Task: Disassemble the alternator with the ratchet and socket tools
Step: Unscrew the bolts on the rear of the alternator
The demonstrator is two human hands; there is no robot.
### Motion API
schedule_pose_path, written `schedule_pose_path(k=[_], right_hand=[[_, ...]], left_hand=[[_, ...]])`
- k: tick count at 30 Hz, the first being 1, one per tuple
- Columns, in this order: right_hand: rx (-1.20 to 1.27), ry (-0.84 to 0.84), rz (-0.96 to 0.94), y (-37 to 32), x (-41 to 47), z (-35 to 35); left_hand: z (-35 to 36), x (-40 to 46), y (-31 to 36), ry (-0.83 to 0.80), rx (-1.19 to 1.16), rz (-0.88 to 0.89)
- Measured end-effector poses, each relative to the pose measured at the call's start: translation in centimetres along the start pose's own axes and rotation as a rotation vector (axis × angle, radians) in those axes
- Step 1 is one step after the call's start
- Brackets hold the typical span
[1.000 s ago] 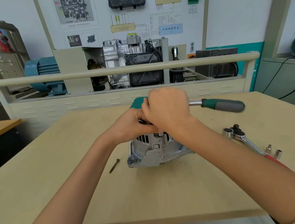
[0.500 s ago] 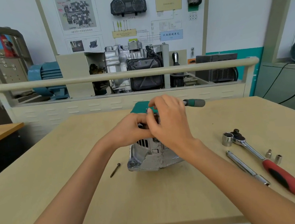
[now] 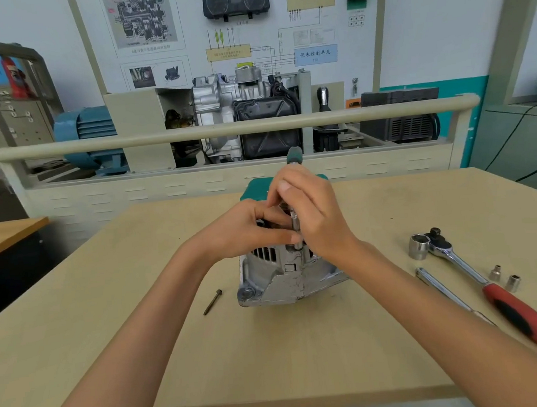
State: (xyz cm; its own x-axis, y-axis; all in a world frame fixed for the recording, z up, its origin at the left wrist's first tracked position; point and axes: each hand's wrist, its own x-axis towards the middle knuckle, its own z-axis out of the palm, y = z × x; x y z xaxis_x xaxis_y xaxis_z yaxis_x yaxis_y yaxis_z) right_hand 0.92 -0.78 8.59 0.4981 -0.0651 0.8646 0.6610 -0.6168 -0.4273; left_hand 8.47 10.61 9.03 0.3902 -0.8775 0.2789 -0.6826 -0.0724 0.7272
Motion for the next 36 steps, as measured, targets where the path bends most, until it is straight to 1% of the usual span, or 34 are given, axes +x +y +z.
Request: schedule_pose_path(k=[2, 4, 6, 7, 8, 9, 10, 11, 13, 15, 16, 18, 20, 21, 22, 23, 25, 26, 28, 30, 31, 32, 33, 34, 36], right_hand=[[-0.228, -0.009, -0.027, -0.4, -0.2, 0.1], [-0.61, 0.01, -0.021, -0.8, -0.6, 0.7], [-1.048, 0.038, 0.054, -1.2, -1.1, 1.5], [-1.202, 0.05, 0.115, -1.5, -1.2, 1.9], [-1.274, 0.07, 0.152, -1.9, -1.3, 2.1], [-1.276, 0.095, 0.153, -1.9, -1.4, 2.2], [-1.215, 0.115, 0.131, -1.8, -1.3, 2.2], [-1.095, 0.124, 0.093, -1.7, -1.2, 2.2], [-0.766, 0.131, 0.014, -1.2, -0.9, 1.8], [-0.399, 0.101, -0.003, -0.8, -0.3, 1.1], [-0.212, 0.081, 0.03, -0.6, -0.1, 0.7], [0.129, 0.036, 0.181, -0.4, 0.5, -0.1], [0.358, 0.015, 0.288, 0.0, 0.8, -0.4], [0.407, 0.008, 0.293, 0.1, 0.8, -0.4], [0.407, 0.001, 0.273, 0.1, 0.7, -0.3], [0.353, 0.004, 0.234, 0.0, 0.6, -0.1], [0.138, 0.047, 0.124, -0.2, 0.1, 0.5], [-0.013, 0.074, 0.075, -0.3, -0.2, 0.8], [-0.432, 0.126, 0.021, -0.4, -0.7, 1.3], [-0.856, 0.169, 0.044, -0.4, -1.2, 1.8], [-0.971, 0.172, 0.081, -0.5, -1.4, 2.1], [-1.005, 0.176, 0.104, -0.6, -1.5, 2.3], [-0.972, 0.181, 0.104, -0.7, -1.4, 2.3], [-0.884, 0.194, 0.082, -0.8, -1.2, 2.4], [-0.594, 0.219, 0.018, -1.0, -0.8, 2.3]], left_hand=[[0.1, 0.0, 0.0, 0.05, 0.041, 0.004], [0.3, 0.2, -0.1, 0.1, 0.119, -0.035], [0.4, 0.3, -0.3, 0.148, 0.187, -0.055], [0.5, 0.4, -0.3, 0.167, 0.21, -0.059], [0.5, 0.5, -0.3, 0.179, 0.23, -0.065], [0.5, 0.5, -0.4, 0.18, 0.25, -0.067], [0.5, 0.5, -0.4, 0.172, 0.266, -0.062], [0.4, 0.4, -0.3, 0.154, 0.275, -0.053], [0.4, 0.1, 0.0, 0.102, 0.238, -0.033], [0.2, -0.1, 0.2, 0.075, 0.141, -0.006], [0.2, -0.2, 0.3, 0.06, 0.097, 0.012], [0.2, -0.2, 0.2, 0.02, 0.065, 0.028], [0.2, -0.1, 0.1, 0.001, 0.044, 0.032], [0.2, -0.1, 0.1, 0.001, 0.034, 0.038], [0.3, -0.1, 0.2, 0.009, 0.03, 0.04], [0.4, -0.1, 0.2, 0.022, 0.023, 0.033], [0.4, -0.2, 0.2, 0.047, 0.014, 0.014], [0.4, -0.2, 0.2, 0.069, 0.035, 0.011], [0.4, 0.0, 0.0, 0.121, 0.106, -0.014], [0.5, 0.1, -0.1, 0.151, 0.198, -0.042], [0.6, 0.0, 0.0, 0.151, 0.227, -0.046], [0.6, 0.1, 0.0, 0.133, 0.234, -0.036], [0.6, 0.1, 0.1, 0.114, 0.238, -0.022], [0.5, 0.1, 0.1, 0.101, 0.237, -0.014], [0.4, 0.0, 0.2, 0.068, 0.22, -0.005]])
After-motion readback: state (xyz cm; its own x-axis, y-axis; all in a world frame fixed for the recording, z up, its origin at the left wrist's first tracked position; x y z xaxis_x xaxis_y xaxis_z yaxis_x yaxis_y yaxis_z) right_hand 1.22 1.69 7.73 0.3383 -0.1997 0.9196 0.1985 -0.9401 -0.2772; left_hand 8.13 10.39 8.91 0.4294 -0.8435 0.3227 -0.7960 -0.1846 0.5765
